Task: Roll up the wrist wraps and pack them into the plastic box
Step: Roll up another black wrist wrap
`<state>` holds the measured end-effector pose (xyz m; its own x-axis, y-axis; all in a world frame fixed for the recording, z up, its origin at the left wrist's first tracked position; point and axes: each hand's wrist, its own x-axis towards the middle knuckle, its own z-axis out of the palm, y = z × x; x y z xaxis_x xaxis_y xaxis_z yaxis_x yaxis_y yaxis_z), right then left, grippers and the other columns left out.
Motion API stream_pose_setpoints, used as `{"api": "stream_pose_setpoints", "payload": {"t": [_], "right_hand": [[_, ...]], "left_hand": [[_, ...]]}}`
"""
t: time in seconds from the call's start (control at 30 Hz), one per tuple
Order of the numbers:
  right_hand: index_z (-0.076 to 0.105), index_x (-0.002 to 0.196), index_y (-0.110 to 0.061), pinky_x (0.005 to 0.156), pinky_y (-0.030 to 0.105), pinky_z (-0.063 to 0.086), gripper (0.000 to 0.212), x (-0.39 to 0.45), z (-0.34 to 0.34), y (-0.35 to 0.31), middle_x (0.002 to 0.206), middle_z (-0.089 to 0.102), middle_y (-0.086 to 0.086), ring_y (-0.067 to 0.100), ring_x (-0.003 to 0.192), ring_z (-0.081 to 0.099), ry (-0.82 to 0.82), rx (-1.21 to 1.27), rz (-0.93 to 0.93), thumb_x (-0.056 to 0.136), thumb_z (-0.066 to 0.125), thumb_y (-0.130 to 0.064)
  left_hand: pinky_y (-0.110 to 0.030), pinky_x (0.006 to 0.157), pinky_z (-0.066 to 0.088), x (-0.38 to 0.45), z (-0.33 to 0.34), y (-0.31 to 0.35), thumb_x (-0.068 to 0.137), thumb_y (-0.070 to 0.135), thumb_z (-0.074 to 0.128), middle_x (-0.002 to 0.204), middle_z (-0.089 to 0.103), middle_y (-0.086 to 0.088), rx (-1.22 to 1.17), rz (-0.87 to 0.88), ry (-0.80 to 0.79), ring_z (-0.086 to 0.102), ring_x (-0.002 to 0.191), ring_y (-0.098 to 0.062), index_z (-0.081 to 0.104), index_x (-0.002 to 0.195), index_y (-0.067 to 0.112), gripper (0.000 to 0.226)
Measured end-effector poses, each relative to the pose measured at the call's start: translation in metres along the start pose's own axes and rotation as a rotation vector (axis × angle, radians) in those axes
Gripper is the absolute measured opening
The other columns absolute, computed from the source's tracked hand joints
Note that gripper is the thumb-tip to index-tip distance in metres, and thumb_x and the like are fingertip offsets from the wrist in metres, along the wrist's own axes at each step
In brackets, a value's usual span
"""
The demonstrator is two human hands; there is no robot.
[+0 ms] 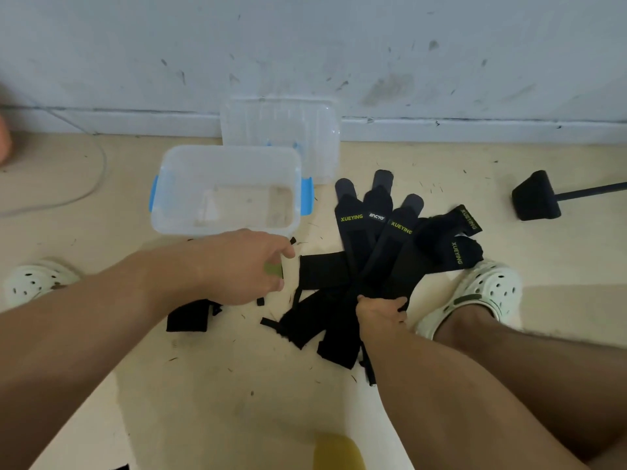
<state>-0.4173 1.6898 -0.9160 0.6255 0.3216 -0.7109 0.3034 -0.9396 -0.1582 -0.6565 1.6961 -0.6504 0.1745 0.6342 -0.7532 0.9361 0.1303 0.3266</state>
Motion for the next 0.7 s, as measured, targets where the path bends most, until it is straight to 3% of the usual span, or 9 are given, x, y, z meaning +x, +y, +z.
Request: {"api": "stream_pose_setpoints", "payload": {"t": [0.13, 0.2, 0.33, 0.43, 0.5, 0.6, 0.7], "right_hand": [[0.011, 0.159, -0.013, 0.117, 0.053, 0.036, 0.117, 0.013, -0.008, -0.002, 0.155, 0.034, 0.018, 0.038, 0.14, 0.039, 0.014, -0.048, 0.016, 0.076, 0.085, -0.049], [0.024, 0.15, -0.01, 0.112, 0.051, 0.041, 0.101, 0.016, -0.013, -0.002, 0.148, 0.043, 0.017, 0.038, 0.133, 0.045, -0.016, -0.063, -0.001, 0.077, 0.083, -0.048], [0.036, 0.14, -0.008, 0.109, 0.05, 0.042, 0.058, 0.006, -0.012, -0.003, 0.137, 0.051, 0.014, 0.036, 0.129, 0.045, -0.054, -0.036, -0.097, 0.091, 0.062, -0.025], [0.044, 0.133, -0.012, 0.106, 0.052, 0.046, 0.046, -0.004, -0.01, 0.001, 0.128, 0.059, 0.012, 0.035, 0.117, 0.057, -0.025, 0.052, -0.227, 0.091, 0.06, -0.023], [0.042, 0.135, -0.011, 0.105, 0.053, 0.049, 0.056, -0.009, -0.008, 0.002, 0.132, 0.057, 0.013, 0.036, 0.116, 0.059, -0.073, 0.116, -0.256, 0.09, 0.068, -0.03], [0.032, 0.145, -0.006, 0.109, 0.049, 0.045, 0.093, -0.01, -0.005, -0.001, 0.143, 0.043, 0.017, 0.038, 0.129, 0.049, -0.098, -0.019, -0.187, 0.08, 0.082, -0.05], [0.032, 0.145, -0.005, 0.109, 0.047, 0.042, 0.097, -0.008, -0.007, -0.006, 0.145, 0.041, 0.018, 0.036, 0.132, 0.046, -0.078, -0.12, -0.165, 0.078, 0.084, -0.053]], "left_hand": [[-0.034, 0.114, 0.04, 0.0, 0.002, -0.003, 0.103, 0.041, 0.057, 0.153, 0.047, 0.013, 0.032, -0.015, -0.006, 0.047, 0.138, -0.012, 0.039, 0.15, 0.044, 0.051], [-0.036, 0.115, 0.041, 0.0, 0.003, -0.003, 0.102, 0.043, 0.057, 0.152, 0.048, 0.015, 0.04, -0.019, -0.006, 0.048, 0.137, -0.011, 0.039, 0.15, 0.046, 0.051], [-0.036, 0.116, 0.04, 0.001, 0.003, -0.001, 0.102, 0.044, 0.057, 0.153, 0.047, 0.015, 0.057, -0.032, -0.009, 0.047, 0.138, -0.011, 0.038, 0.15, 0.047, 0.052], [-0.036, 0.115, 0.04, 0.002, 0.003, 0.003, 0.102, 0.043, 0.057, 0.154, 0.047, 0.014, 0.056, -0.03, -0.013, 0.047, 0.137, -0.011, 0.038, 0.15, 0.047, 0.052], [-0.034, 0.115, 0.04, 0.002, 0.003, 0.006, 0.102, 0.042, 0.057, 0.154, 0.046, 0.015, 0.048, -0.022, -0.017, 0.048, 0.137, -0.011, 0.038, 0.15, 0.045, 0.052], [-0.031, 0.114, 0.04, 0.002, 0.004, 0.009, 0.103, 0.039, 0.057, 0.151, 0.047, 0.018, 0.042, 0.0, -0.023, 0.049, 0.135, -0.008, 0.038, 0.151, 0.042, 0.052], [-0.03, 0.112, 0.042, 0.001, 0.006, 0.008, 0.103, 0.04, 0.056, 0.15, 0.048, 0.019, 0.04, -0.005, -0.023, 0.049, 0.134, -0.009, 0.038, 0.151, 0.042, 0.051]]}}
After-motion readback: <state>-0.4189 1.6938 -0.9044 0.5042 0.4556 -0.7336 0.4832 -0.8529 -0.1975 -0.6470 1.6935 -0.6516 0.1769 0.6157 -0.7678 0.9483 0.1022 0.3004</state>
